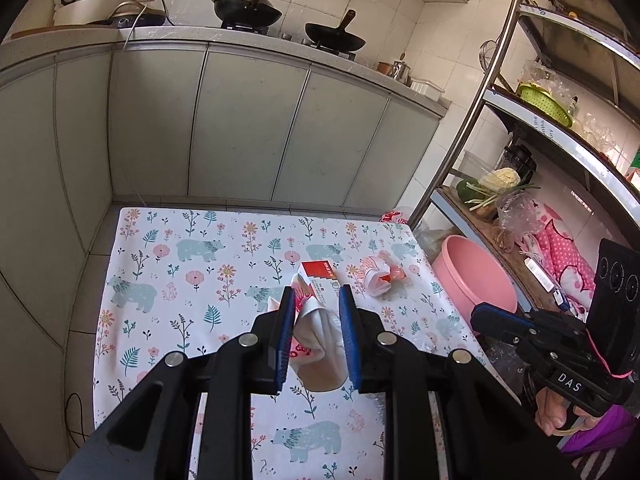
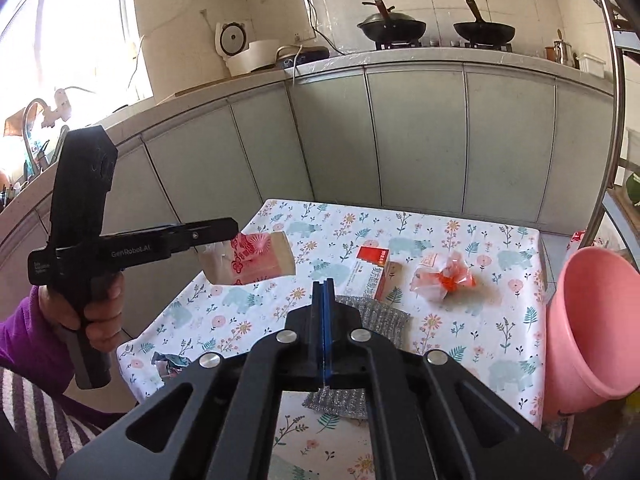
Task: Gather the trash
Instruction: 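Close the right tool on the silver mesh scrubber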
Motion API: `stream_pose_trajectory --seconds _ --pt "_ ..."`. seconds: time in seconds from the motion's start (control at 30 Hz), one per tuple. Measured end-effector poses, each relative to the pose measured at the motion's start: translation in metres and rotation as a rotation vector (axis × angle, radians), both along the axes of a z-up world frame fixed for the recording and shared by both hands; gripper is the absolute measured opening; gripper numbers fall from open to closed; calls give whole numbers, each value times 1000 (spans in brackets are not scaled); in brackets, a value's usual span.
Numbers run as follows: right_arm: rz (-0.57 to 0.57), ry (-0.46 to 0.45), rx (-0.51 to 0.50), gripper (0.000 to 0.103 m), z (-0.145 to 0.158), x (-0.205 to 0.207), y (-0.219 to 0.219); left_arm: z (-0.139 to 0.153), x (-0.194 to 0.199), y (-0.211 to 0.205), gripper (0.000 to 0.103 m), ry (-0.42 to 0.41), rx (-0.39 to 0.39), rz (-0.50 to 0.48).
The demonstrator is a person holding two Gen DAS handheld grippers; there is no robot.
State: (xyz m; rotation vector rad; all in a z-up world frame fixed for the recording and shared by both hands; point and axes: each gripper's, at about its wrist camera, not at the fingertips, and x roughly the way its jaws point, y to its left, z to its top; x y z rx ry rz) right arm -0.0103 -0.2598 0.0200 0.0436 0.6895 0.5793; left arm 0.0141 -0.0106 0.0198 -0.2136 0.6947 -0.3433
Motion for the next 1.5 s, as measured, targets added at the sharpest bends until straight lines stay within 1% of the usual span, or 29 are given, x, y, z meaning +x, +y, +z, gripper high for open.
stream_pose_trajectory --seconds 0.07,0.1,0.13,0.17,0.2,0.23,0.27,0.37,0.47,0.63,0.77,0.8,0.87,0.97,1.2,1.37,1.5 --pt "-25 40 -12 1 -9 4 -4 1 0 0 21 -3 -2 -2" --pt "-38 77 -26 1 -17 7 -6 1 0 0 21 -2 -3 -2" --pt "-46 108 -37 6 -24 9 -6 1 0 -1 21 -1 -3 -3" --pt "-54 138 -42 18 -33 12 -8 0 0 0 21 2 -3 -3" --pt "-57 161 -39 25 -41 13 -8 -1 0 0 21 6 -4 -3" --pt "-58 180 -40 36 -48 13 -8 -2 0 0 21 10 -5 -3" --pt "-59 204 -44 40 -56 14 -7 -3 1 0 21 15 -6 -2" --pt "-67 269 -49 41 -77 19 -7 -7 3 2 21 26 -11 1" --pt "-78 296 -69 41 -89 24 -5 -11 3 3 21 33 -13 -1" --pt "-98 278 -114 41 -98 33 0 -16 5 5 21 49 -24 1" --pt "-77 267 -124 40 -101 34 2 -18 5 5 21 51 -26 -3" --pt "-68 265 -120 35 -101 33 2 -19 6 5 21 53 -25 -2" --pt "-70 248 -127 18 -98 31 1 -20 7 6 21 57 -25 0" --pt "-70 235 -126 7 -95 30 -2 -20 7 4 21 59 -27 -1" --pt "-56 174 -61 4 -75 20 -6 -15 4 2 21 41 -21 -6" --pt "-60 101 -26 4 -51 13 -8 -9 2 2 21 29 -19 -2" --pt "-92 30 -9 3 -31 10 -16 -5 1 0 21 20 -15 -4"
